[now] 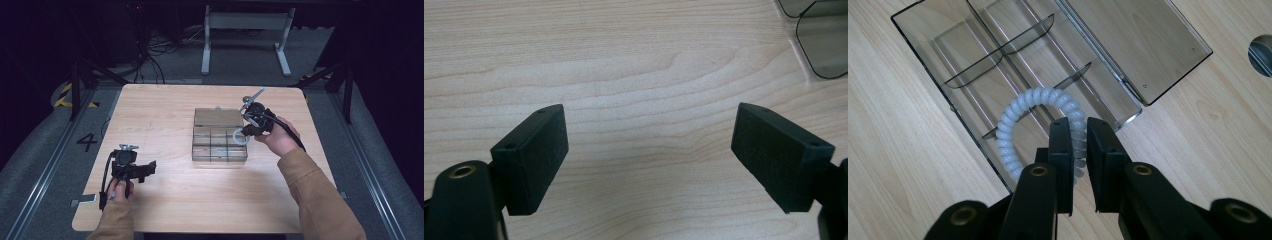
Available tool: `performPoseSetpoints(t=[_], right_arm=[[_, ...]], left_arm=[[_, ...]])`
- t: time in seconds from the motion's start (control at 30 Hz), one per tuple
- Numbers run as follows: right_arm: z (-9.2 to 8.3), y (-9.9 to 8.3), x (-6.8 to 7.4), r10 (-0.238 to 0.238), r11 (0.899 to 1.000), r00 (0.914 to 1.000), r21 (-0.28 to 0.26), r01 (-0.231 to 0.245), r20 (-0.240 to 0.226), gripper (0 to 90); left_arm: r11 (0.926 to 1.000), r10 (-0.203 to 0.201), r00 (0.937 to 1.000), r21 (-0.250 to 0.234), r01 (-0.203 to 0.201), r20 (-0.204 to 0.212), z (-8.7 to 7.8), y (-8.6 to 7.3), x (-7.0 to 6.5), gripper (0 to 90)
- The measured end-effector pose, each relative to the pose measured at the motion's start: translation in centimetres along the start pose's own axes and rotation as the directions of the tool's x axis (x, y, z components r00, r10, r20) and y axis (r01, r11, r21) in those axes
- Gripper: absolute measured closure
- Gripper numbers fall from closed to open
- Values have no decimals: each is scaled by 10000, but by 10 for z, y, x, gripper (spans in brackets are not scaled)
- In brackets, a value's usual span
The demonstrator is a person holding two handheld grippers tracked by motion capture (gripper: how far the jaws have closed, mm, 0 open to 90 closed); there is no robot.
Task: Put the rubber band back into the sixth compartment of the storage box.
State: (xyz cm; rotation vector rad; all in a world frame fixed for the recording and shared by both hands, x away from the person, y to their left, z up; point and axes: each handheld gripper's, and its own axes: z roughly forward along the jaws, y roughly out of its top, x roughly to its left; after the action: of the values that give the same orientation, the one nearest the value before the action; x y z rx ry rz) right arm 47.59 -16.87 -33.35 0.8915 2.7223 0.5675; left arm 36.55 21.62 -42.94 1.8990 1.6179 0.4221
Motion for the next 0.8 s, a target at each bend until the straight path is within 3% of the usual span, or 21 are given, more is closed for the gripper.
performPoseSetpoints(t=[0.27,0.43,0.8], right_arm=[[9,0,3,-30,10000,10000,-19,31,45,819],[24,-2,7,-8,9998,10000,204,10,-72,819],[40,-3,10,-121,9978,9999,652,126,-72,818]], left_arm=[[10000,7,10000,12,-7,-2,0,0,0,158],[10000,-1,10000,13,1,5,0,0,0,158],[10000,-1,10000,14,1,1,0,0,0,158]])
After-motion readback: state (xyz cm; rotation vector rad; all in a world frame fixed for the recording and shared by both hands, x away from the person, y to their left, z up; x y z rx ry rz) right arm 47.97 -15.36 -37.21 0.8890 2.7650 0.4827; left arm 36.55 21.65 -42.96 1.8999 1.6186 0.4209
